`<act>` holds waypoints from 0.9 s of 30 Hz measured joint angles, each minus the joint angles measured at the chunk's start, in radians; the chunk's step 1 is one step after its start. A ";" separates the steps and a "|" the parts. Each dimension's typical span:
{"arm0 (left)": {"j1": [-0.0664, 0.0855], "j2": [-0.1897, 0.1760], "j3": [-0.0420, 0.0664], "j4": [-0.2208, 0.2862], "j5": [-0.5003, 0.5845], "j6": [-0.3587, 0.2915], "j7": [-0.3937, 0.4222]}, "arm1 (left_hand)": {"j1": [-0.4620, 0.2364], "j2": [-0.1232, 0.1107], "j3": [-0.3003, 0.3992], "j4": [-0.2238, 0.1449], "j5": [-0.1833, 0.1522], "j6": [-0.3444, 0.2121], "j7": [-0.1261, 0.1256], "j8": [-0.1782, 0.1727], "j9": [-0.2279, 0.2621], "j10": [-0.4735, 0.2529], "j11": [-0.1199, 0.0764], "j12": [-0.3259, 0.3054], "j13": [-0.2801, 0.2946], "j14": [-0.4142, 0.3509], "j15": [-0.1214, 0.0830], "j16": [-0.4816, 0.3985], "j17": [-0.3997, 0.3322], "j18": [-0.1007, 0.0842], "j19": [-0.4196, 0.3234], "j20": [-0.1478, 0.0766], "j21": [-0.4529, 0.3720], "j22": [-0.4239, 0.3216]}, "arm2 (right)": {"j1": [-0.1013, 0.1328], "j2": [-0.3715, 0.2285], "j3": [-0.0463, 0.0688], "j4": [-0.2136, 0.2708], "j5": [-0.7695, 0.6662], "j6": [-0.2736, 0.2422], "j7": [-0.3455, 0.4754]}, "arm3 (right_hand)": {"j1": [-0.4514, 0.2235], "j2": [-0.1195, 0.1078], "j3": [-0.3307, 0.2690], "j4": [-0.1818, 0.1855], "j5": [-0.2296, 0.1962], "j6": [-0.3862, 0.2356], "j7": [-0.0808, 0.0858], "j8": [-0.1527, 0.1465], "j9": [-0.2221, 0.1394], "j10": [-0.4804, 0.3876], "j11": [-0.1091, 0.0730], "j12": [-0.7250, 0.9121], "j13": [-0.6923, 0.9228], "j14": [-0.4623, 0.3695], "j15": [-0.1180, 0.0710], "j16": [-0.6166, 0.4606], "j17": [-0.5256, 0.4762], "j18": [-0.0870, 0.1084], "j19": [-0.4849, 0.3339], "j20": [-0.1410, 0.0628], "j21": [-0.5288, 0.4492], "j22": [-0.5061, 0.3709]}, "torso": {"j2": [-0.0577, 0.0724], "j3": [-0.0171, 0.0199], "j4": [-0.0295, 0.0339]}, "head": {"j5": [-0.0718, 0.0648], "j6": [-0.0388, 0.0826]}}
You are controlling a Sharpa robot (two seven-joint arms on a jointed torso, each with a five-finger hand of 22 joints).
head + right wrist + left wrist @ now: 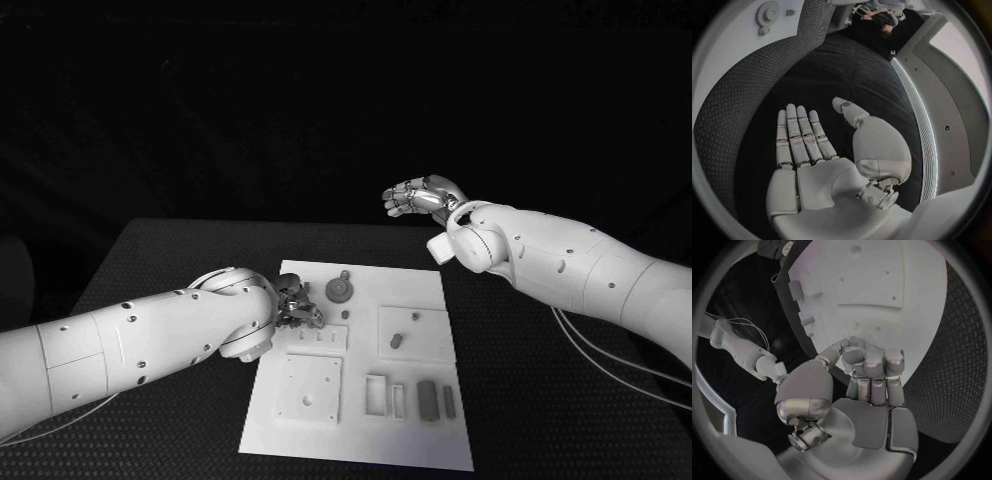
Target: Assemble the parts on the task board
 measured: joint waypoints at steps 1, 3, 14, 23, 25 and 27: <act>-0.001 -0.001 0.000 0.001 0.001 0.000 -0.001 | -0.005 0.000 0.000 0.000 0.004 0.000 0.000 0.000 0.011 0.000 0.000 0.002 0.000 0.000 0.000 0.003 0.000 0.000 0.000 0.000 0.004 0.000 | 0.000 0.000 0.000 -0.002 0.000 0.000 0.000 | 0.000 0.000 0.000 0.000 0.000 0.000 0.000 0.000 0.000 0.002 0.002 -0.001 0.000 -0.002 0.002 0.000 -0.001 0.000 0.000 0.000 0.000 0.001 | 0.000 -0.0006 0.0002 | 0.001 -0.001; -0.002 -0.004 0.000 0.004 0.004 -0.002 -0.002 | -0.011 -0.002 0.000 0.000 0.008 0.000 0.000 0.000 0.029 0.000 0.000 0.002 0.000 0.001 -0.001 0.003 0.000 0.000 0.000 0.000 0.007 0.000 | 0.000 0.000 0.000 -0.006 0.000 0.000 -0.001 | 0.000 0.000 0.003 -0.003 0.004 0.000 0.000 0.000 0.000 0.002 0.002 -0.007 0.000 -0.002 0.002 -0.004 -0.002 0.000 -0.004 -0.003 0.000 0.003 | 0.000 -0.0012 0.0003 | 0.002 -0.003; -0.013 -0.017 0.000 0.027 0.013 -0.004 -0.004 | -0.026 -0.004 0.002 -0.002 0.019 0.002 0.002 -0.001 0.059 -0.003 -0.003 0.008 -0.006 -0.003 -0.005 0.008 0.000 0.001 -0.009 0.001 0.011 0.000 | 0.000 0.007 0.000 -0.014 -0.002 0.001 -0.002 | 0.004 -0.004 0.000 -0.006 0.012 -0.002 -0.002 0.000 -0.002 0.002 0.002 -0.019 0.000 -0.002 0.002 -0.004 -0.006 -0.015 -0.011 -0.003 0.000 0.012 | -0.001 -0.0032 0.0000 | 0.007 -0.009; -0.016 -0.019 0.000 0.030 0.014 -0.005 -0.004 | -0.035 -0.011 0.002 -0.003 0.056 0.003 0.003 -0.001 0.102 -0.003 -0.003 0.011 -0.015 -0.006 -0.008 0.011 -0.002 0.002 -0.017 0.005 0.018 0.000 | 0.000 0.010 0.000 -0.017 -0.003 0.002 -0.003 | 0.004 -0.004 -0.003 -0.009 0.016 -0.004 -0.004 0.000 -0.003 0.006 0.006 -0.024 0.000 -0.005 0.005 -0.007 -0.008 -0.015 -0.014 0.000 0.000 0.017 | -0.001 -0.0033 -0.0001 | 0.007 -0.011; -0.018 -0.018 0.000 0.029 0.014 -0.005 -0.003 | -0.039 -0.014 0.003 -0.003 0.070 0.003 0.003 -0.003 0.114 -0.004 -0.003 0.011 -0.019 -0.006 -0.009 0.011 -0.005 0.006 -0.020 0.005 0.019 0.000 | 0.000 0.011 0.000 -0.018 -0.003 0.003 -0.003 | 0.004 -0.004 -0.003 -0.009 0.016 -0.004 -0.004 0.000 -0.003 0.006 0.006 -0.024 0.000 -0.005 0.005 -0.007 -0.009 -0.015 -0.014 0.000 0.000 0.018 | -0.001 -0.0032 -0.0006 | 0.007 -0.011; -0.021 -0.016 0.000 0.027 0.014 -0.005 -0.003 | -0.043 -0.017 0.003 -0.003 0.075 0.005 0.001 -0.005 0.137 -0.004 -0.003 0.011 -0.021 -0.008 -0.010 0.011 -0.005 0.008 -0.020 0.005 0.019 0.000 | 0.000 0.012 0.000 -0.019 -0.003 0.004 -0.003 | 0.004 -0.004 -0.005 -0.011 0.019 -0.003 -0.004 0.000 -0.003 0.006 0.006 -0.028 0.000 -0.005 0.005 -0.007 -0.009 -0.015 -0.014 0.000 0.000 0.019 | -0.001 -0.0027 -0.0007 | 0.007 -0.011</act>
